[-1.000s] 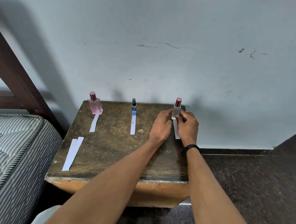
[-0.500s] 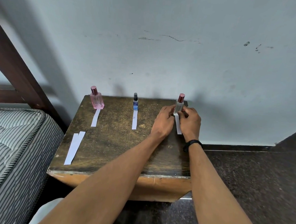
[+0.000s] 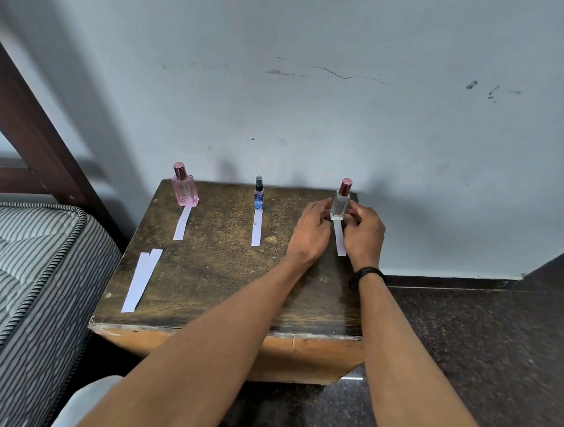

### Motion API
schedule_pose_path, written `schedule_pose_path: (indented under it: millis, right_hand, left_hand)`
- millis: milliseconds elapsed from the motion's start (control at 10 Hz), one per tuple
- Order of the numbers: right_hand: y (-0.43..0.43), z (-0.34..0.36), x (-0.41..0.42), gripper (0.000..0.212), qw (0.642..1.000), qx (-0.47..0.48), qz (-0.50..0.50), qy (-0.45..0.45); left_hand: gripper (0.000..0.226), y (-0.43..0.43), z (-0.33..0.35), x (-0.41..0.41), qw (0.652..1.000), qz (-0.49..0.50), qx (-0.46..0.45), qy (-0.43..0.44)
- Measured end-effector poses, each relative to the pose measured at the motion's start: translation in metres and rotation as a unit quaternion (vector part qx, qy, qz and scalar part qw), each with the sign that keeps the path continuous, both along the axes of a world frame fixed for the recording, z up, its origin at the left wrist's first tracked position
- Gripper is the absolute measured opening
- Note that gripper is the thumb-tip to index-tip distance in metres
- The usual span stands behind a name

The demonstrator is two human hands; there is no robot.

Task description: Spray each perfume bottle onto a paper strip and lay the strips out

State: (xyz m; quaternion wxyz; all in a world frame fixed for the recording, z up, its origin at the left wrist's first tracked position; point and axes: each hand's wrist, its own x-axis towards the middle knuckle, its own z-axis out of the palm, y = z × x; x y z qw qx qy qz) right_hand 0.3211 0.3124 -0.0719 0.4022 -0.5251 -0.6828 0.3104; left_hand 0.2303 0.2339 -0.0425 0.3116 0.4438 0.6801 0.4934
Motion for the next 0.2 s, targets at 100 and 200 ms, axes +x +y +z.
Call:
schedule_pose_path:
  millis: [100, 200]
  right_hand:
    - [0.0006, -0.0034, 0.0001, 0.038, 1.0, 0.0, -0.019, 0.005]
    - [-0.002, -0.0029, -0.0005, 0.034, 0.998, -0.009, -0.055, 0.039]
  left_hand:
    - [0.055, 0.0024, -0.0032, -0.002, 1.0, 0.012, 0.014, -0.007]
    - [0.056, 0.0011, -0.01, -0.0035, 0.998, 0.052, 0.012, -0.018]
